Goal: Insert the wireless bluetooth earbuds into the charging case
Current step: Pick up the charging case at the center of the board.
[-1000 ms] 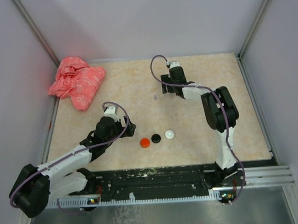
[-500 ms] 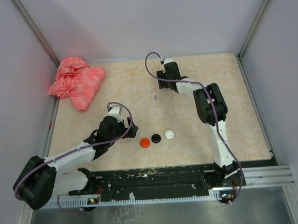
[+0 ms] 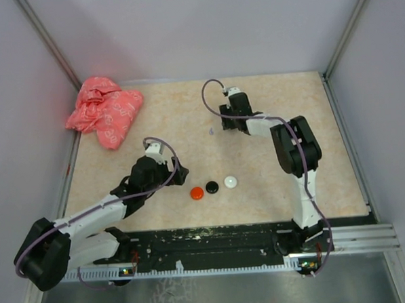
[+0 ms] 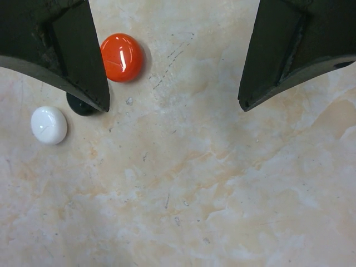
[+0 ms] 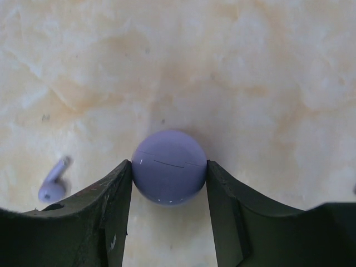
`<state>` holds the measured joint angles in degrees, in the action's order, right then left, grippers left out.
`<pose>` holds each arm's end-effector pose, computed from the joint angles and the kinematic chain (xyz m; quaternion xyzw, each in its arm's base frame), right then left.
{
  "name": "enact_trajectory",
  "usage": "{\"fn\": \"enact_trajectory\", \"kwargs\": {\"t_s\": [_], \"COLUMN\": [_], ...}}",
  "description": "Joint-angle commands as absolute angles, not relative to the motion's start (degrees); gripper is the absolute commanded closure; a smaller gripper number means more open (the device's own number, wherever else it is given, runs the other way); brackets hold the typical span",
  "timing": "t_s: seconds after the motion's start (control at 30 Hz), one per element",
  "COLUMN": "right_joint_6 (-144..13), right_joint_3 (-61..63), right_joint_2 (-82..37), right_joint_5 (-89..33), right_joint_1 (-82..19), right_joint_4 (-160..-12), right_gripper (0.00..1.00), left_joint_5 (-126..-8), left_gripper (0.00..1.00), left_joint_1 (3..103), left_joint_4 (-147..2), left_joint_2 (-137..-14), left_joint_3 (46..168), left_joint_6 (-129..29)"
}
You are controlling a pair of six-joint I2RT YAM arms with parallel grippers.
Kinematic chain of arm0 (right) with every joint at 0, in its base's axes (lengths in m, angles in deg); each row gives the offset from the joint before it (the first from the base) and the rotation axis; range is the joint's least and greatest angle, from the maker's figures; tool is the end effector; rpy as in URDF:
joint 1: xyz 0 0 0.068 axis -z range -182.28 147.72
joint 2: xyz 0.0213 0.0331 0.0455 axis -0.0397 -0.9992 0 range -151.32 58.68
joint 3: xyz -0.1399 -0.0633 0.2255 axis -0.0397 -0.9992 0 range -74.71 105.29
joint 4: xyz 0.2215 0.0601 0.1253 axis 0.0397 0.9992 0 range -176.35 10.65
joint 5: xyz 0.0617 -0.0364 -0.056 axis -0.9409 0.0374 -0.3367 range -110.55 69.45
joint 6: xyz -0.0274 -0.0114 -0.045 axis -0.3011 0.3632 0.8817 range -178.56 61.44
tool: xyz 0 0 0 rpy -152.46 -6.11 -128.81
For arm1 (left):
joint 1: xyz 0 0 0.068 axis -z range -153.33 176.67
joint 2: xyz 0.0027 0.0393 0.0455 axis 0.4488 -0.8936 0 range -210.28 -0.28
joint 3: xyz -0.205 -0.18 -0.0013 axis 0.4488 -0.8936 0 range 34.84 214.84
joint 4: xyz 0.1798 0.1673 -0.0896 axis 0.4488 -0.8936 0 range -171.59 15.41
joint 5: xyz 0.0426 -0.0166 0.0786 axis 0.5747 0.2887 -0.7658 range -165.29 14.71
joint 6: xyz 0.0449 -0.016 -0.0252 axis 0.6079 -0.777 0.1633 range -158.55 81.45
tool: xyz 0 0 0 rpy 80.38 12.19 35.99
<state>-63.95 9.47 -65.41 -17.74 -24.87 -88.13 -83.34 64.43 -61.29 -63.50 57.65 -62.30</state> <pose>0.4443 0.1830 0.1534 -0.1239 0.8905 0.0843 0.4295 0.1799 -0.1332 0.1862 0.0675 0.8492 -0.2146 0.4778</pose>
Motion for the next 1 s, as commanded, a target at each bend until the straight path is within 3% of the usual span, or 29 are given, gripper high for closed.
{"fn": "enact_trajectory", "kwargs": {"t_s": [0.0, 0.57, 0.97], "right_joint_6": [-65.9, -62.5, -56.1], "right_joint_3": [0.2, -37.0, -46.6], "right_joint_2": [-54.1, -15.4, -5.9], "right_joint_5": [-18.0, -17.4, -16.0], "right_joint_1": [-26.3, -42.1, -55.1], "right_joint_4": [-92.6, -114.0, -122.9], "right_gripper": [0.56, 0.56, 0.56], "left_joint_5": [-80.4, -73.6, -61.8], "left_gripper": [0.01, 0.05, 0.17], "left_joint_1": [64.2, 63.9, 63.9], "left_joint_4": [-59.3, -55.2, -46.1], "left_joint_2": [-60.5, -52.2, -54.0], "left_joint_3": [58.0, 59.3, 59.6], "left_joint_6": [-63.7, -73.6, -79.8]}}
